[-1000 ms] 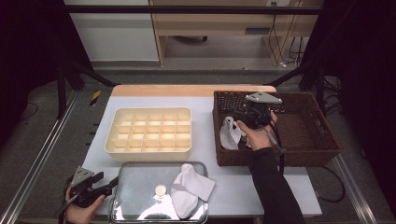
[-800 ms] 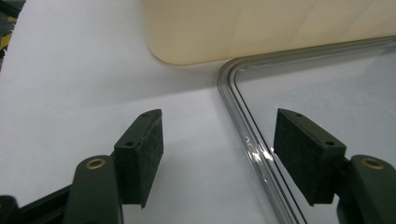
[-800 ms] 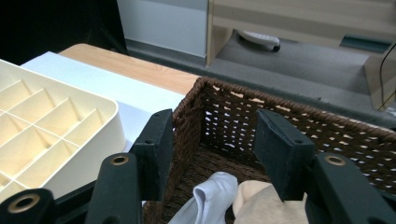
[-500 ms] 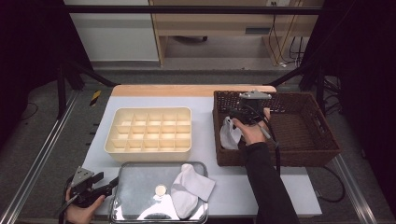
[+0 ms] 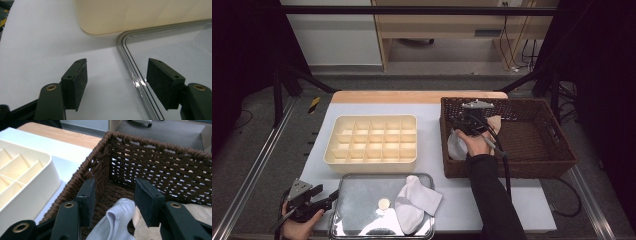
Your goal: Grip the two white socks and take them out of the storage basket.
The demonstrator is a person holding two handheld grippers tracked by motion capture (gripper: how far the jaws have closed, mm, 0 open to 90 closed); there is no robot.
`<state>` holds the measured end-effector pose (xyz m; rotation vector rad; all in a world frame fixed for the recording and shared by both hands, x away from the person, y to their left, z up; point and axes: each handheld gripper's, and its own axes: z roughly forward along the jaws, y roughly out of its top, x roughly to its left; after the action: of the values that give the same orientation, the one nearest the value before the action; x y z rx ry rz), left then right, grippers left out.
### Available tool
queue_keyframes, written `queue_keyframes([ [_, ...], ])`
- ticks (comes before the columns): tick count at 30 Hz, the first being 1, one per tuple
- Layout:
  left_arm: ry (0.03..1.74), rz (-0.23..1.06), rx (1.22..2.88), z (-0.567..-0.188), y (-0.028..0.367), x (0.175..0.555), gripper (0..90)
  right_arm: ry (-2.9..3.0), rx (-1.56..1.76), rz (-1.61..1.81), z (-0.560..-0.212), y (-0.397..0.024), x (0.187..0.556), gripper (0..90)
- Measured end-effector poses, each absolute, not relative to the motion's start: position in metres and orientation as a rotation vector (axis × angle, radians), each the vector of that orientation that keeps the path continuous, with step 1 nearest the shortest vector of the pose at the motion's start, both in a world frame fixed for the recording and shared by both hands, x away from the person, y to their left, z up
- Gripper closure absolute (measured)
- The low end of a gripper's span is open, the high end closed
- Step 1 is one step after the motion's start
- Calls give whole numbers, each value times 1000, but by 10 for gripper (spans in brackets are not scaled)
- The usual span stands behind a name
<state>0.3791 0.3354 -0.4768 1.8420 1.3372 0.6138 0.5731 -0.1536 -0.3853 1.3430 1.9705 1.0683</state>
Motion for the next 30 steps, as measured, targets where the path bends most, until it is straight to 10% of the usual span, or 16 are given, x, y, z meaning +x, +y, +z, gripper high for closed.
queue_keyframes([
  [21,1338,614,1846,-477,335,379,325,2063,1450,934,-409,-156,581,545],
  [30,1338,612,1845,-477,335,379,325,2134,1501,875,-412,-156,585,718],
])
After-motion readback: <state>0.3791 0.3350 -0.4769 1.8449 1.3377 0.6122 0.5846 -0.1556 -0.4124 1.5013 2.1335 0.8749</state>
